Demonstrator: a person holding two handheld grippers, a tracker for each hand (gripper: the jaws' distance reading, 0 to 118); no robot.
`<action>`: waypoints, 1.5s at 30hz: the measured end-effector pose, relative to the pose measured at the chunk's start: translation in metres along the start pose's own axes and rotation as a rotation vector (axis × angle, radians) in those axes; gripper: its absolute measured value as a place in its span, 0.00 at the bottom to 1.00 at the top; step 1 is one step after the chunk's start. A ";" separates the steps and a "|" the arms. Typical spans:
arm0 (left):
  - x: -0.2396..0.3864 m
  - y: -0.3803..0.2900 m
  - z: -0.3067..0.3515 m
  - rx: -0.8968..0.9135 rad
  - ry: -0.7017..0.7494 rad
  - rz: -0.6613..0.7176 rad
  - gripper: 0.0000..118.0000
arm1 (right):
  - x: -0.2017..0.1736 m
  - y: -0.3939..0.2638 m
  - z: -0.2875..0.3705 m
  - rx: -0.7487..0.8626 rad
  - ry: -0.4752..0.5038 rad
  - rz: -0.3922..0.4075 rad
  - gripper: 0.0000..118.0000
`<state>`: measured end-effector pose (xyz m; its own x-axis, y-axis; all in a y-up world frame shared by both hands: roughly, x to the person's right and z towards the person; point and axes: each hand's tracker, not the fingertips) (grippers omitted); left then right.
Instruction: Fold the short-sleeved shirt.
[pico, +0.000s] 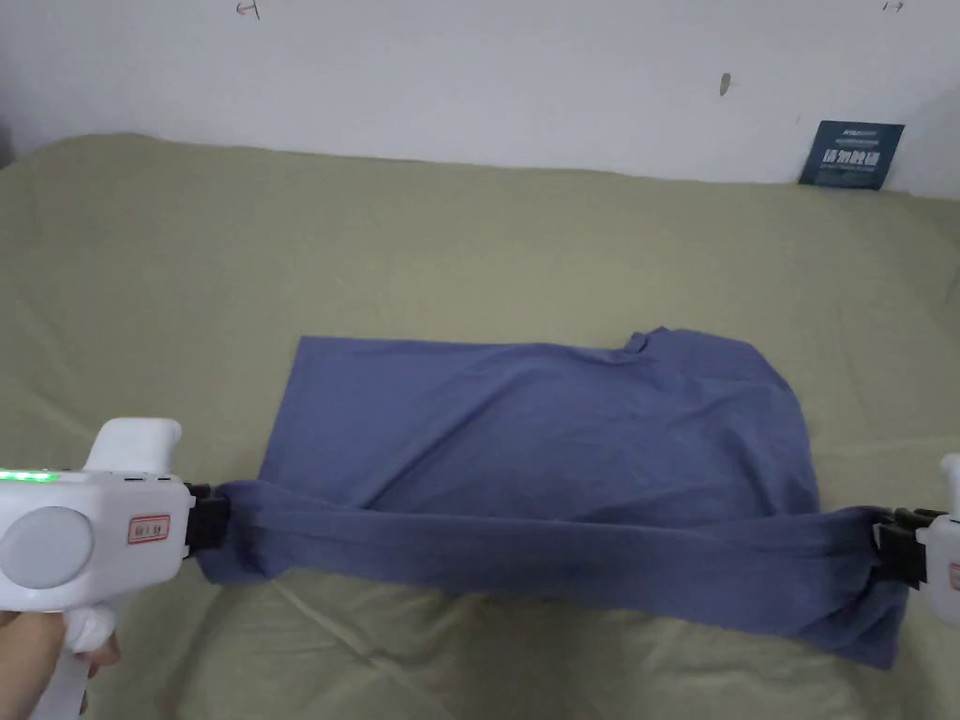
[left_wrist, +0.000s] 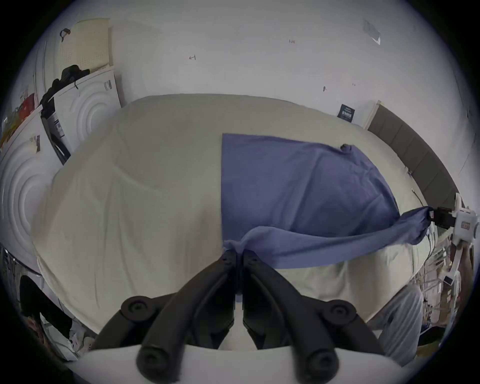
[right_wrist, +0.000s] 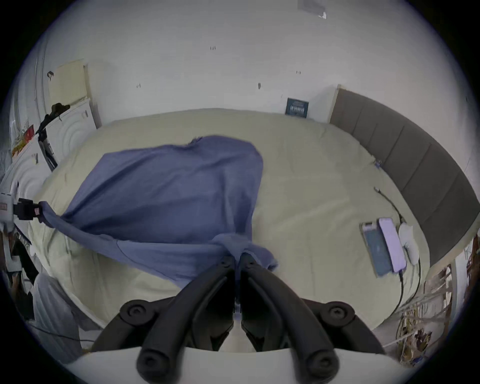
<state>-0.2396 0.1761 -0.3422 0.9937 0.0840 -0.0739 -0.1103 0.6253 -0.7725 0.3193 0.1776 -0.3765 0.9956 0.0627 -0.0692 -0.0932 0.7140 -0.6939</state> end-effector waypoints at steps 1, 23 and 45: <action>0.001 0.010 -0.008 -0.004 0.004 -0.009 0.03 | 0.000 0.010 -0.013 -0.011 0.001 0.015 0.02; 0.012 0.050 -0.108 -0.052 0.078 -0.031 0.96 | 0.005 0.044 -0.134 -0.120 -0.035 0.016 0.88; 0.008 -0.001 -0.094 -0.118 0.113 0.000 0.93 | 0.029 -0.045 -0.038 -0.090 -0.003 -0.086 0.00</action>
<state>-0.2300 0.1031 -0.4010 0.9903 -0.0083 -0.1389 -0.1135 0.5290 -0.8410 0.3518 0.1208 -0.3746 1.0000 0.0059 -0.0043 -0.0071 0.6513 -0.7587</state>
